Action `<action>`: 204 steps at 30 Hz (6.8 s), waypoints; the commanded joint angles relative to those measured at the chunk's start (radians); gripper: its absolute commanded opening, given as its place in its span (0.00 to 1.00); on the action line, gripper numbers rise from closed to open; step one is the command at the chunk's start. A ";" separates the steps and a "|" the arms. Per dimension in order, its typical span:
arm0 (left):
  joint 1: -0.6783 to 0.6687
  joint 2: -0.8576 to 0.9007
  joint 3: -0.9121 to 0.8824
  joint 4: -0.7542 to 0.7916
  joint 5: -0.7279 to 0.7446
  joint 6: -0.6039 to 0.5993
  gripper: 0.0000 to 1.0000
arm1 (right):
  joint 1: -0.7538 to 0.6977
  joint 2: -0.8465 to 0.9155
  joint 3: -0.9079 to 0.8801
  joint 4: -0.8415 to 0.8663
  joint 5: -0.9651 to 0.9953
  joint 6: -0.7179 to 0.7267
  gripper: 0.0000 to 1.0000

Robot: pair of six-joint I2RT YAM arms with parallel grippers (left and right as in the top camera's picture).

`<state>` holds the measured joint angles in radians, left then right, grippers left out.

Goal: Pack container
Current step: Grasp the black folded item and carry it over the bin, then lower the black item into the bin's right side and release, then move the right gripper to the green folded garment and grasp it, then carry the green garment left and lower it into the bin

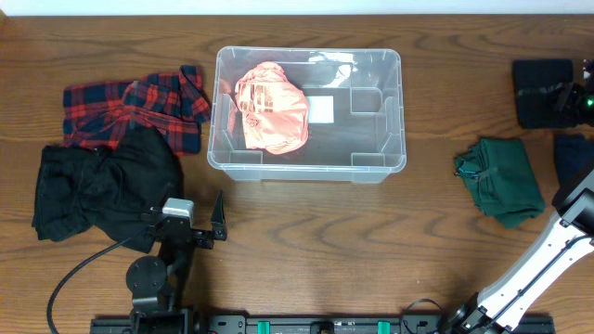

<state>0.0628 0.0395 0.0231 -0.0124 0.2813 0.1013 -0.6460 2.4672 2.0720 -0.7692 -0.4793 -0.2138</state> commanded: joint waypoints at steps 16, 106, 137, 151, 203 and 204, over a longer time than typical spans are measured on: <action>0.004 -0.001 -0.019 -0.032 0.003 -0.009 0.98 | 0.220 -0.473 -0.008 -0.149 -0.106 0.089 0.01; 0.004 -0.001 -0.019 -0.032 0.003 -0.009 0.98 | 0.734 -0.853 -0.379 -0.077 0.227 0.652 0.77; 0.004 -0.001 -0.019 -0.032 0.003 -0.009 0.98 | 0.193 -0.879 -0.877 -0.303 0.537 0.867 0.78; 0.004 -0.001 -0.019 -0.032 0.003 -0.009 0.98 | 0.193 -0.879 -1.123 0.017 0.536 0.969 0.71; 0.004 -0.001 -0.019 -0.032 0.003 -0.009 0.98 | 0.799 -1.141 -0.424 -0.009 -0.014 0.269 0.01; 0.004 -0.001 -0.019 -0.032 0.003 -0.009 0.98 | 0.831 -1.130 -0.425 0.008 -0.010 0.270 0.01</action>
<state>0.0631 0.0395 0.0231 -0.0124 0.2813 0.1013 0.1173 1.3285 1.6279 -0.7853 -0.4778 0.0696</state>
